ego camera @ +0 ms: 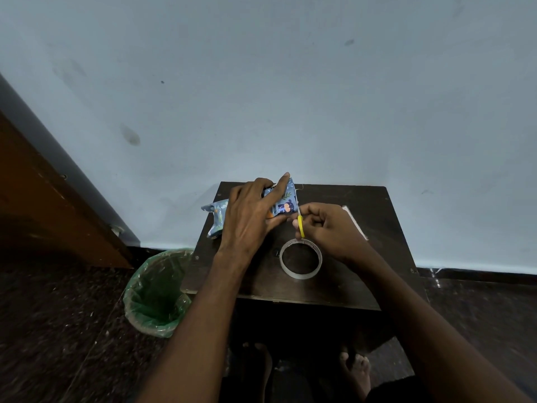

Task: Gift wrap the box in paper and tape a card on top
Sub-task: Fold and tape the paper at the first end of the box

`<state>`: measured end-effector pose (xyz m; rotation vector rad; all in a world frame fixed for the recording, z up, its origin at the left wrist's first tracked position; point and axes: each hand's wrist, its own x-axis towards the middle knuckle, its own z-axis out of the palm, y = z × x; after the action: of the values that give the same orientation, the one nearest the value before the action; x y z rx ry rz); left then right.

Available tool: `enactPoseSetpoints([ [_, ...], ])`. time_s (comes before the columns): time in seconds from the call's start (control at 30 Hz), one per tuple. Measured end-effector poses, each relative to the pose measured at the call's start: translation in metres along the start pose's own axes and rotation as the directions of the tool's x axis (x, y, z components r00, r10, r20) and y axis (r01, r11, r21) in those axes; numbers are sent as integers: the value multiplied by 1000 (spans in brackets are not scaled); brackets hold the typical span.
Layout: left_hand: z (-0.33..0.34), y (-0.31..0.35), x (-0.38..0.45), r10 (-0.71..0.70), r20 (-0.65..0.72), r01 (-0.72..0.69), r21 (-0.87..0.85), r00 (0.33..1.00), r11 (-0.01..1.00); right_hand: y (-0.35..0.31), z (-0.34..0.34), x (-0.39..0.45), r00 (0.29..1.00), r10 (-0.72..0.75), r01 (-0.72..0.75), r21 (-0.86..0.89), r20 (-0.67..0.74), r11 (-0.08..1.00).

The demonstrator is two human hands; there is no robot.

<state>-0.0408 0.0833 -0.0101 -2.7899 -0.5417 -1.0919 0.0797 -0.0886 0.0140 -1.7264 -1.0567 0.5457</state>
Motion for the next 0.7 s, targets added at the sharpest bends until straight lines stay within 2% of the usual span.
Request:
enactPoseSetpoints([
  [0.2, -1, 0, 0, -4, 20, 4, -2, 1000, 1000, -2, 0, -1, 1000, -4, 4, -18, -17, 1000],
  [0.37, -1, -4, -1, -46, 26, 46, -13, 999, 999, -3, -4, 1, 998, 15, -21, -100, -66, 995],
  [0.43, -2, -5, 0, -60, 47, 60, -10, 997, 998, 5, -5, 3, 996, 40, -58, -254, -75, 965],
  [0.53, -3, -4, -1, -79, 80, 82, -28, 994, 996, 13, -9, 2, 990, 102, -135, -504, -93, 853],
  [0.63, -4, -4, 0, -86, 88, 90, -41, 992, 995, 17, -14, 0, 986, 148, -158, -651, -70, 743],
  [0.7, -4, -5, 0, -93, 87, 96, -41, 992, 994, 17, -15, 0, 986, 159, -142, -690, -39, 710],
])
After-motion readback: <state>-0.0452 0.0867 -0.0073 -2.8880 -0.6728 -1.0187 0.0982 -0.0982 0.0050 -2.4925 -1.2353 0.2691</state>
